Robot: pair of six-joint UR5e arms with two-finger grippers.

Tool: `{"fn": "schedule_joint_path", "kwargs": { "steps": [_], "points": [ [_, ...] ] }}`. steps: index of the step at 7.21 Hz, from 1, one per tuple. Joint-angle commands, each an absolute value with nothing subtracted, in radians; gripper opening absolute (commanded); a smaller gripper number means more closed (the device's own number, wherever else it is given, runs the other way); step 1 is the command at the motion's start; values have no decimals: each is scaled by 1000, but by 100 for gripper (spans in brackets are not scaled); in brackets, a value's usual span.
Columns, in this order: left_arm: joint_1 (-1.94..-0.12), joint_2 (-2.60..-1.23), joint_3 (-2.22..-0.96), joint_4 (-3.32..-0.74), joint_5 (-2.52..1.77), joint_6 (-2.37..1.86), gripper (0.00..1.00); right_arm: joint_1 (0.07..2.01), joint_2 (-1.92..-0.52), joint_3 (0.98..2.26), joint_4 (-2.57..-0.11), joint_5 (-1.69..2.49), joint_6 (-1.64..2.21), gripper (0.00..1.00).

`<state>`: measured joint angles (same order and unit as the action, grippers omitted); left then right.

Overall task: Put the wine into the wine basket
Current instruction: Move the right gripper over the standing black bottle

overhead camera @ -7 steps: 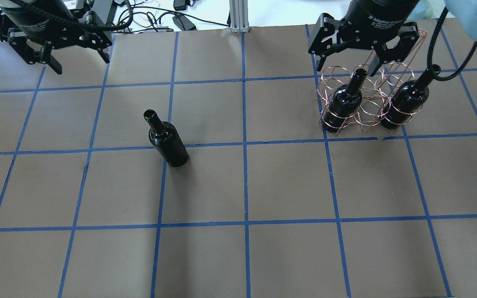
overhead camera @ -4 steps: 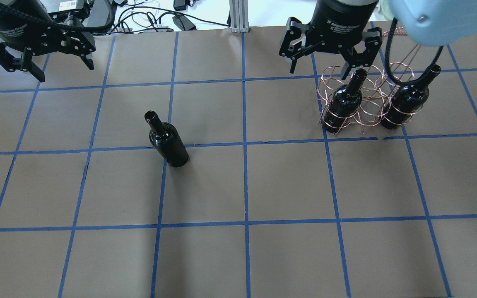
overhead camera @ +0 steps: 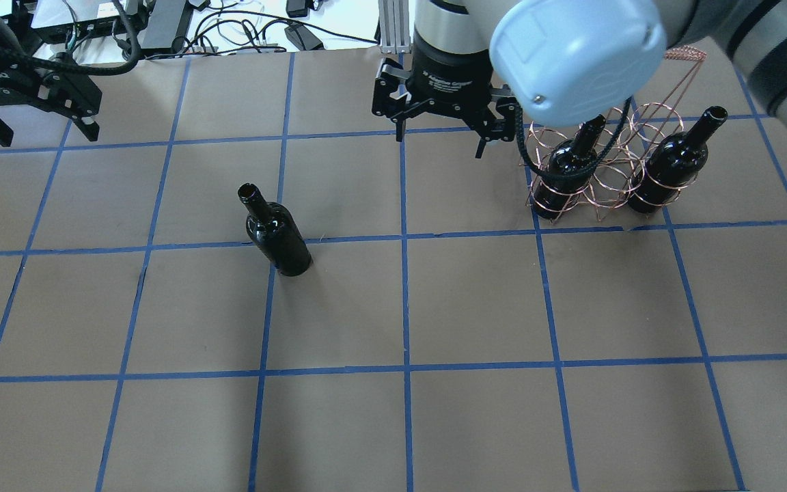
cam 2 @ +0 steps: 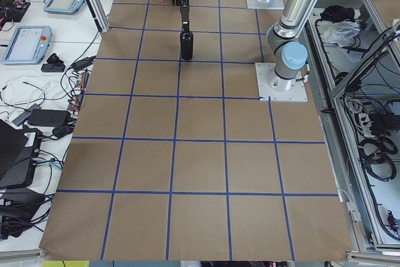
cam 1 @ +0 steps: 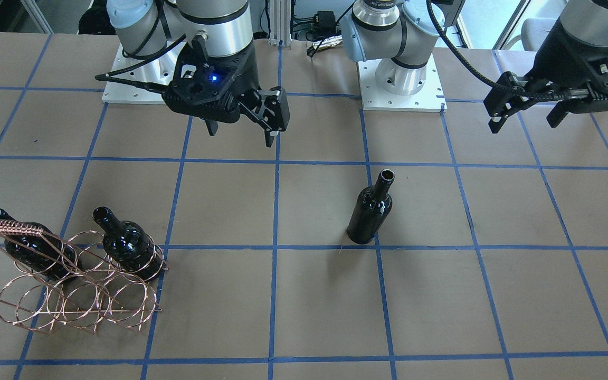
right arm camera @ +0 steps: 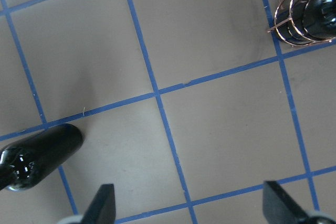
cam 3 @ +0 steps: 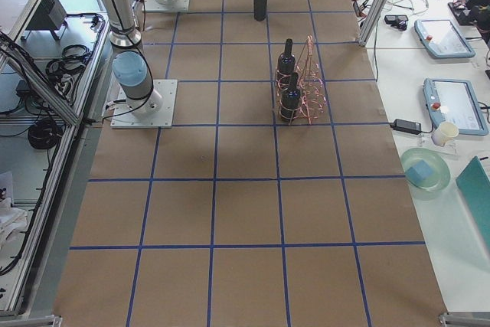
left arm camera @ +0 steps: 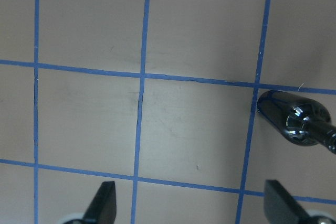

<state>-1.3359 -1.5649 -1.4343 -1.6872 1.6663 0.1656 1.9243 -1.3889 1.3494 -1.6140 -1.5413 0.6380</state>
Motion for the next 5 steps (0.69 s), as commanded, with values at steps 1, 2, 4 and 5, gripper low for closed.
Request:
{"fn": "schedule_joint_path", "kwargs": {
  "steps": [1,2,4,5],
  "points": [
    [-1278,-1562,-1434,-1692,1670,260,100,2061,-1260,1223,-1626,-1574,773,100],
    [-1272,-1557,-1433,-1692,1672,264,100,2124,-1203,1180,-1632,-1612,794,100],
    [-1266,-1548,-1430,-1697,1680,264,100,2227,-1136,1175,-1730,-1621,862,100],
    [-1241,-1548,-1431,-1698,1680,264,100,2262,-1102,1175,-1733,-1649,868,100]
  ]
}}
